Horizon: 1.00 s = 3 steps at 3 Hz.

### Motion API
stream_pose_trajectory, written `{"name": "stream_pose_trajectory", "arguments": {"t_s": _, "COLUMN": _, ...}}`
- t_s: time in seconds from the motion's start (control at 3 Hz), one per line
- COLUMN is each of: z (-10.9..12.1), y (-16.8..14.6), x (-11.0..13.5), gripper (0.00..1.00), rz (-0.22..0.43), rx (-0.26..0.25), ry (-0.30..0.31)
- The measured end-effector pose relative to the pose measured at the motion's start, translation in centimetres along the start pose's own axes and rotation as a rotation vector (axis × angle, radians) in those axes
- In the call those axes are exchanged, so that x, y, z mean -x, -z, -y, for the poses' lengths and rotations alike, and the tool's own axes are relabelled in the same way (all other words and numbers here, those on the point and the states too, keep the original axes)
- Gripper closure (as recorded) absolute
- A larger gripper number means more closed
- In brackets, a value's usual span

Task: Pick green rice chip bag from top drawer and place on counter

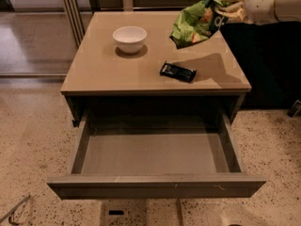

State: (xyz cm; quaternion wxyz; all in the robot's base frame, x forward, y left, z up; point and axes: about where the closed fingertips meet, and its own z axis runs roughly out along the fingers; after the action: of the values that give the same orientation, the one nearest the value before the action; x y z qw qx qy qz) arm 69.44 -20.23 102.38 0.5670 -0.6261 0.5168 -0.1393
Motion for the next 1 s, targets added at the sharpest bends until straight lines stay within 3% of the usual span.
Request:
{"name": "stream_pose_trajectory", "arguments": {"t_s": 0.33, "z": -0.5, "y": -2.8, "x": -3.1, "gripper": 1.00, "rz": 0.020, "rx": 0.007, "ry": 0.004}}
{"name": "stream_pose_trajectory", "arguments": {"t_s": 1.0, "z": -1.8, "y": -7.8, "x": -5.9, "gripper": 1.00, "rz": 0.084, "rx": 0.037, "ry": 0.006}}
